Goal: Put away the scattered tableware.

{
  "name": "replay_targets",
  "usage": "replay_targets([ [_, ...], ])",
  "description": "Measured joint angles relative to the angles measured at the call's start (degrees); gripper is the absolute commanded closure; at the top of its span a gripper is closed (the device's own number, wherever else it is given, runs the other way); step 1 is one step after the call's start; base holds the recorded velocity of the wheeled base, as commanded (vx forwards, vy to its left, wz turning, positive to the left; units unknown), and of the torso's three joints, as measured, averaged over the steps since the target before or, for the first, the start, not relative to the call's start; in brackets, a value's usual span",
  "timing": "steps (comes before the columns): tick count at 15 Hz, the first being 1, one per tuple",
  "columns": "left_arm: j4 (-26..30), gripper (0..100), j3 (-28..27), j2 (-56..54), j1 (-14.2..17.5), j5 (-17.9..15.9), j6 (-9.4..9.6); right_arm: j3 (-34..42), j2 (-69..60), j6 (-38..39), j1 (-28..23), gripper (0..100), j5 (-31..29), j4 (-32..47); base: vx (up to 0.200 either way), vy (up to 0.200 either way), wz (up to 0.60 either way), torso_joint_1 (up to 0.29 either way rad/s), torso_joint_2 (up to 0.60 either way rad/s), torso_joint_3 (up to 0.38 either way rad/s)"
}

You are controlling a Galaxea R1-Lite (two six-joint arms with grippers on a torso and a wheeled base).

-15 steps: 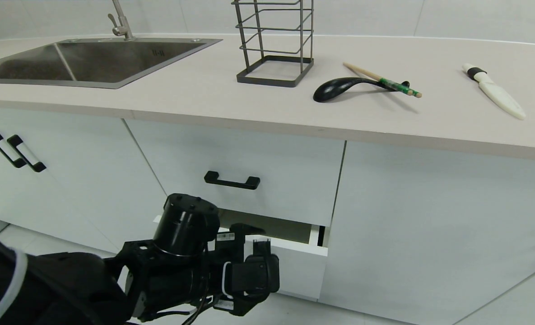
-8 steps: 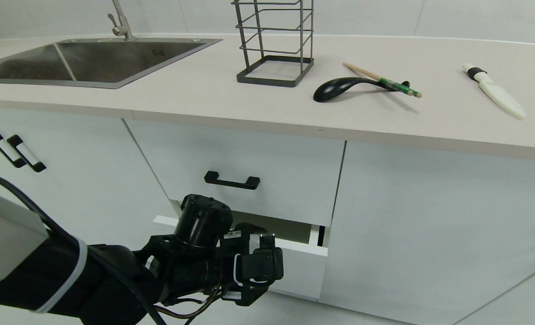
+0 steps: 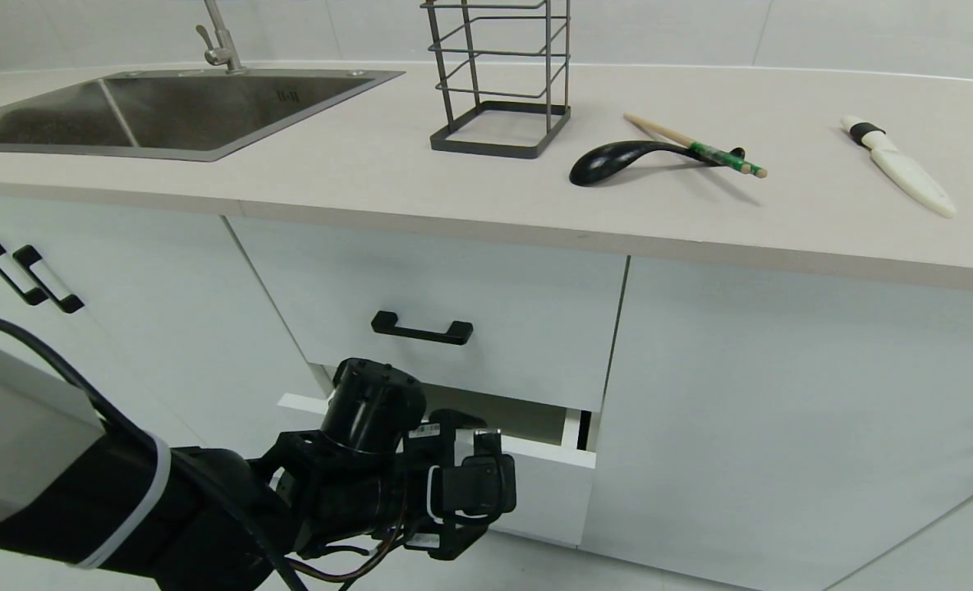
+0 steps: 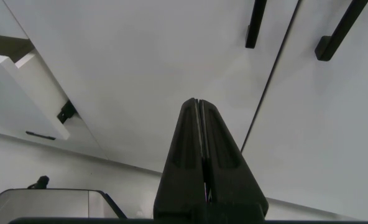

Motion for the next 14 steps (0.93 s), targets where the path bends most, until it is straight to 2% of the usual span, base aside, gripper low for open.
replay_targets([
  [7, 0.0, 0, 4.4, -2.6, 0.0, -0.5, 0.01, 0.0, 0.0, 0.0, 0.0, 100, 0.0, 0.0, 0.0, 0.0, 0.0, 0.0, 0.0, 0.0],
  [14, 0.4, 0, 13.7, -9.7, -0.1, -0.4, 0.17, 0.0, 0.0, 0.0, 0.0, 100, 0.0, 0.0, 0.0, 0.0, 0.0, 0.0, 0.0, 0.0],
])
